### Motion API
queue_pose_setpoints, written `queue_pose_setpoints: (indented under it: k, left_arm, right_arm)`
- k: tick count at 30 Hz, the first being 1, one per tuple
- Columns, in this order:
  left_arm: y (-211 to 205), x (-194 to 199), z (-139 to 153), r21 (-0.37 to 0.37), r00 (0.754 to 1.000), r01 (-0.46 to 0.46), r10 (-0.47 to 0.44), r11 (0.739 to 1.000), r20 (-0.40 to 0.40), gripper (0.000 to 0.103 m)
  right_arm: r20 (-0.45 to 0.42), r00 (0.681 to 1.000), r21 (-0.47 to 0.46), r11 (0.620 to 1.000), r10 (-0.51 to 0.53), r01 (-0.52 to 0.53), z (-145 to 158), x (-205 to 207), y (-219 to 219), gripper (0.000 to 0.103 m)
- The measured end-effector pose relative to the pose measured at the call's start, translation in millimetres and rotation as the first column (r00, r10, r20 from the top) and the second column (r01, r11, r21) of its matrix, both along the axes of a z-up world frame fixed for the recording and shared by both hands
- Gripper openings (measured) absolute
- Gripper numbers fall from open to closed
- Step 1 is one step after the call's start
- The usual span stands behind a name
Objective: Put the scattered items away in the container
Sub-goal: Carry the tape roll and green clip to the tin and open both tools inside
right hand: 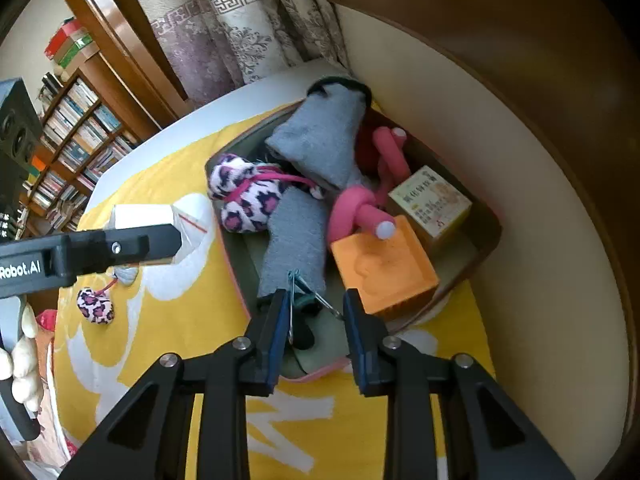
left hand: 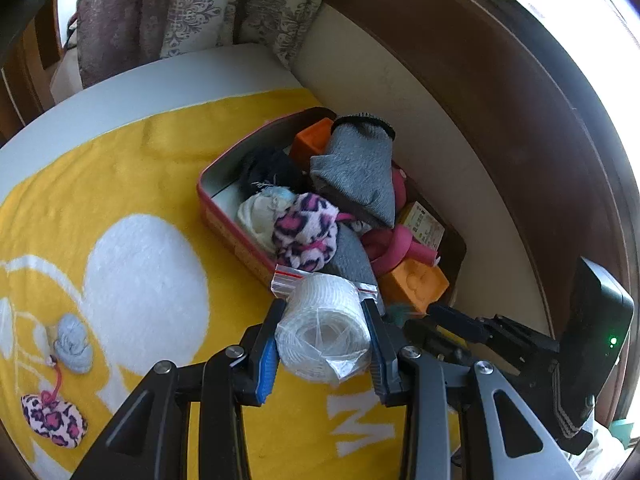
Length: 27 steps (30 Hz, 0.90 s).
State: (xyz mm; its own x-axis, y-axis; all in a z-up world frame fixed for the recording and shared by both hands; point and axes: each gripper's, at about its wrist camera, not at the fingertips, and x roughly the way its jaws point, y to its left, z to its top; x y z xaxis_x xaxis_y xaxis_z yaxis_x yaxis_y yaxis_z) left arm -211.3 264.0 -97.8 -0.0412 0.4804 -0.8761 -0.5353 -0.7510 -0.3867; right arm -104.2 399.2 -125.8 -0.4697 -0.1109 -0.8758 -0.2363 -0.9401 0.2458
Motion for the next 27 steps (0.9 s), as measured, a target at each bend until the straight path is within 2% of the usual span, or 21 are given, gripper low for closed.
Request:
queue_pose_setpoints:
  k: [2,3,15,18,20,27]
  left_arm:
    - [5.5,-0.3,0.0,0.000,1.000,0.004,-0.004,1.000,0.001,0.039]
    - [8.5,-0.5,0.3,0.001,1.000,0.007,-0.007,1.000,0.000,0.039]
    - [54.7,0.4,3.4,0.008,0.998,0.063,-0.062,0.998,-0.026,0.039]
    - [63.6,-4.0,1.6,0.005,0.998,0.049,-0.049,0.999,-0.027,0.046]
    - [67.2,-7.2,-0.2,-0.005,0.999,0.034,-0.034,0.999,-0.020,0.058]
    - [58.8,-10.2,-0.4,0.008,1.000,-0.002,0.002,1.000,-0.009,0.058]
  right_arm:
    - [-0.004,1.000,-0.009,1.000,-0.010,0.009,1.2,3.6,2.9,0.059]
    - [-0.014,1.000,-0.014,1.000,-0.009,0.009,2.7,5.8,4.2,0.061]
    - [-0.018,1.000,-0.021,1.000,-0.012,0.011,3.8,20.8,9.7,0.062]
    - [-0.020,1.000,-0.021,1.000,-0.022,0.021,4.5,24.5,13.5,0.062]
    - [-0.021,0.999,-0.021,0.999,-0.029,0.028,4.8,27.8,15.7,0.062]
    - [-0.019,0.999,-0.029,0.999,-0.043,0.042,4.0,33.3,18.3,0.062]
